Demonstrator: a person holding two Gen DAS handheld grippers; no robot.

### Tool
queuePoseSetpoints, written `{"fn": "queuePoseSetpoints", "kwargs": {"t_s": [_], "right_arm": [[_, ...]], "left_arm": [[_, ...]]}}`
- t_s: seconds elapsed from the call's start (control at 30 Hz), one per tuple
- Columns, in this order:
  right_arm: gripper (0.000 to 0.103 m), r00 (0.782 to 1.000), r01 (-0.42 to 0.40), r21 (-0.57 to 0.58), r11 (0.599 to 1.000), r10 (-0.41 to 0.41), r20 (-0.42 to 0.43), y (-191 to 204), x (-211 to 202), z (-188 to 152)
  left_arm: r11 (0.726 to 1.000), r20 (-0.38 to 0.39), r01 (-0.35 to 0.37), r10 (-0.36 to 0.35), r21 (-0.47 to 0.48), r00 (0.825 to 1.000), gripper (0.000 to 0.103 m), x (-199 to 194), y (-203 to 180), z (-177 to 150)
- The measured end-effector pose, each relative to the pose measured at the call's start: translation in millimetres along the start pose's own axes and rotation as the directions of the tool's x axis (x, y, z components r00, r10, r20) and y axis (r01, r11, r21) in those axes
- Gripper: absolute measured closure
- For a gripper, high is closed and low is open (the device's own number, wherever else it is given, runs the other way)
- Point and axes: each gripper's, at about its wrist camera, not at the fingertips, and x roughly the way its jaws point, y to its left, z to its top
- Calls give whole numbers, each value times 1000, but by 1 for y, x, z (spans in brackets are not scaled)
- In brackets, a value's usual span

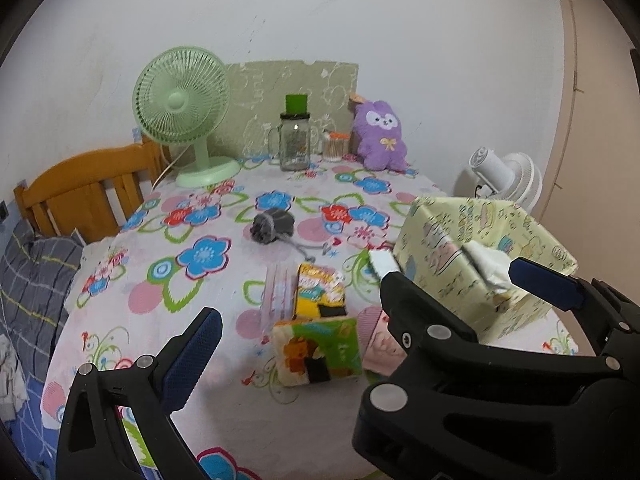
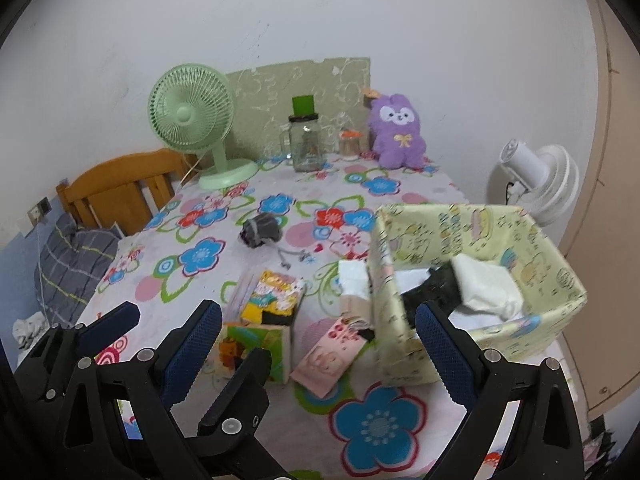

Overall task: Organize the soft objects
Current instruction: 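Withdraw both grippers from the box back toward the tissue packs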

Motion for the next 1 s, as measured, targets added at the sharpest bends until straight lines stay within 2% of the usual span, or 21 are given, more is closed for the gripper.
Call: {"fn": "queuePoseSetpoints", "kwargs": {"t_s": [0.33,0.5,0.57,0.93,1.0], "right_arm": [[14,999,1,-5,1000,-1,-39,15,24,-18],[27,998,3,16,1000,-2,-67,13,35,-27],[29,996,1,26,1000,1,-85,11,39,-31],[29,991,53,51,997,-46,-127,-5,57,-49],[34,991,60,56,997,-53,-125,-9,56,-50]], "left_arm": [[999,-64,-10,8,-31,998,0,21,19,-20],[1000,-90,-7,4,-27,996,0,33,20,-28],[1000,-101,-8,6,-22,995,1,38,20,-31],[1000,-137,-2,0,-13,991,1,62,10,-43],[1000,-139,3,-5,-14,990,1,66,8,-43]]}}
